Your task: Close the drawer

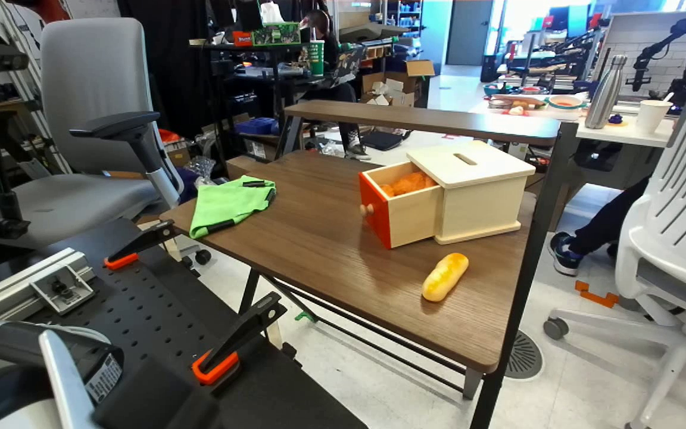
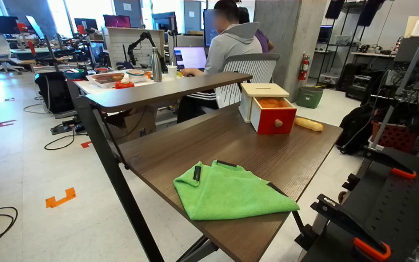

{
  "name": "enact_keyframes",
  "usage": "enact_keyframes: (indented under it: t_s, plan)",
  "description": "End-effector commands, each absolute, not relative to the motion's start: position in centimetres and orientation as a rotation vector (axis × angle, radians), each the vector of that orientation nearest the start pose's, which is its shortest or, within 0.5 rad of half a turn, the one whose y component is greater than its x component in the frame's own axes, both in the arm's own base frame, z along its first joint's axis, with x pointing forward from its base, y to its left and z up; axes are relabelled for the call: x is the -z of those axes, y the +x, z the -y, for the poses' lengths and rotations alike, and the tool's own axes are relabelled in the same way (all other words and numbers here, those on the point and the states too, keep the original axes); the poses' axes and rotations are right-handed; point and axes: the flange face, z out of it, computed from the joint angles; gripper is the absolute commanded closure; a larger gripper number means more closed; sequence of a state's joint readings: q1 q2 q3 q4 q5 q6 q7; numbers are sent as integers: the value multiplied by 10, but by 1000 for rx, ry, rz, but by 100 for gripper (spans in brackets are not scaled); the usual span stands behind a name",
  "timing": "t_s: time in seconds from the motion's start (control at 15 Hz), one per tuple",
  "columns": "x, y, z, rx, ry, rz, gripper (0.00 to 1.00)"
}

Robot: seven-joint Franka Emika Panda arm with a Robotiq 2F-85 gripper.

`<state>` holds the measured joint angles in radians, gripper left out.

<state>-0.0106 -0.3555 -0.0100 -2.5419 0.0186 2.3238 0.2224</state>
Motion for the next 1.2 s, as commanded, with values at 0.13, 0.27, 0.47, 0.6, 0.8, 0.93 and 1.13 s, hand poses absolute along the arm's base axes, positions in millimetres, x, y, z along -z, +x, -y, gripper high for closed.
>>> enact_keyframes:
  t_s: [0.13, 0.27, 0.47, 0.6, 0.8, 0.93, 1.13]
  plan:
    - [-337, 460, 21, 188, -3124, -544, 0]
    - [-310, 465, 24, 181, -3132, -562, 0]
    - [-277, 472, 27, 162, -3141, -586, 0]
    - [-261, 480, 30, 168, -3133, -613, 0]
    - [-241, 495, 37, 180, -3117, -668, 0]
    - [-229, 504, 41, 182, -3113, -701, 0]
    - [-212, 516, 45, 185, -3119, -701, 0]
